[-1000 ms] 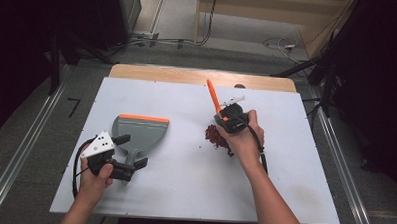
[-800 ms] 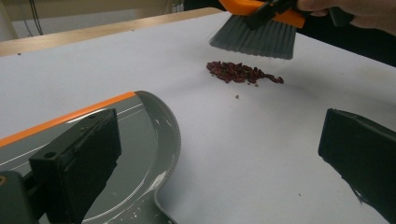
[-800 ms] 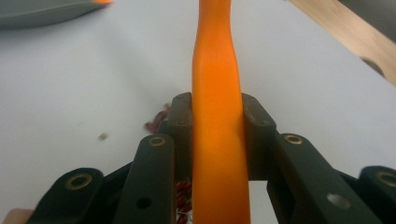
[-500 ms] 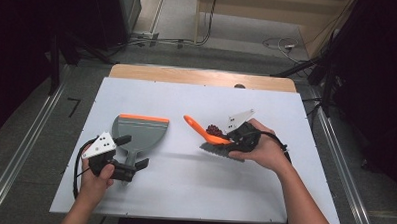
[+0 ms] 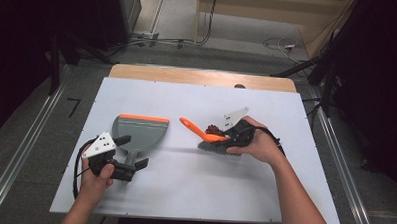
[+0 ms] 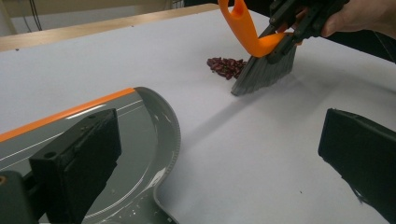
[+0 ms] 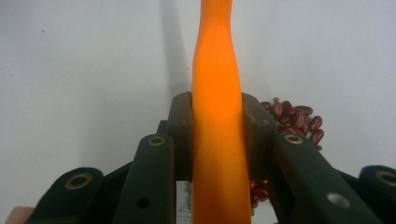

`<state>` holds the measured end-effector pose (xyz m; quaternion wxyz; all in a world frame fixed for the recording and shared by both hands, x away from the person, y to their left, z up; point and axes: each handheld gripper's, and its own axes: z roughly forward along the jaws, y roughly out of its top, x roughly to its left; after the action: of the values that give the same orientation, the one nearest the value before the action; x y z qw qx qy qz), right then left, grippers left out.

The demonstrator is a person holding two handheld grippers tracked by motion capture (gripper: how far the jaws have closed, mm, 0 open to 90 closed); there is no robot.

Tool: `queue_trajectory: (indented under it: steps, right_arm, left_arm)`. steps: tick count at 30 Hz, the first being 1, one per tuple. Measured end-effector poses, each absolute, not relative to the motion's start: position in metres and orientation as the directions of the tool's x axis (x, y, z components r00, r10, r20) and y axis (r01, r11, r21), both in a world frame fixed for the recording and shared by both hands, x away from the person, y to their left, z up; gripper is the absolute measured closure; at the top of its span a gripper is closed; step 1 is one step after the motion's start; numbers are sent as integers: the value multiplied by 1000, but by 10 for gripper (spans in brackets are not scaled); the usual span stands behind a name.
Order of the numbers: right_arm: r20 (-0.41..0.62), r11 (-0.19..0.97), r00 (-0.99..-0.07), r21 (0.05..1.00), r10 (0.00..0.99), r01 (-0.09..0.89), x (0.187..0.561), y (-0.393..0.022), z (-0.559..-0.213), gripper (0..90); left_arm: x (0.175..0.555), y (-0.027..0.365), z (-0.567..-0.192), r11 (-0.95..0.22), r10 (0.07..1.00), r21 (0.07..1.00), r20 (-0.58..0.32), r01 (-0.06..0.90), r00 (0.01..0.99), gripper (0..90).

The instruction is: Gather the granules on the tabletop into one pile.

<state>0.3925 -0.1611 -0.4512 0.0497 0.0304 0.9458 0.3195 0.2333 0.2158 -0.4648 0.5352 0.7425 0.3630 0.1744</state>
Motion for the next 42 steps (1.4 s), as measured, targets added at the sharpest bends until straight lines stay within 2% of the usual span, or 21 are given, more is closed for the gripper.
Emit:
queue_trajectory:
  steps: [4,11,15,18,20,27,31,36,42]
  right_arm:
    - [-107,795,-990,606,94,10,395,-161,-450,689]
    - [-107,796,-983,603,153,58,388,-159,-438,688]
    - [-71,768,-963,620,259,161,387,-150,-429,688]
    - [23,693,-907,637,420,337,385,-136,-424,687]
    - [74,641,-866,642,494,421,386,-123,-423,687]
    - [156,562,-749,567,644,602,398,-86,-448,689]
    - [180,500,-680,550,711,669,404,-94,-450,688]
    - [140,472,-627,540,766,697,405,-113,-446,689]
    - [179,433,-613,560,770,707,402,-133,-443,688]
  left_arm:
    - [233,216,-465,-164,726,922,-128,352,676,0]
    - [233,215,-465,-165,723,920,-132,355,678,0]
    - [234,214,-465,-167,723,920,-129,354,678,0]
    - [234,214,-465,-168,724,920,-130,355,678,0]
    - [234,214,-465,-170,724,919,-129,356,678,0]
    - [234,217,-465,-163,724,921,-133,355,677,0]
    - [234,218,-465,-162,725,922,-132,353,676,0]
    - [234,217,-465,-161,723,921,-134,354,677,0]
    - [234,215,-465,-168,723,920,-129,354,679,0]
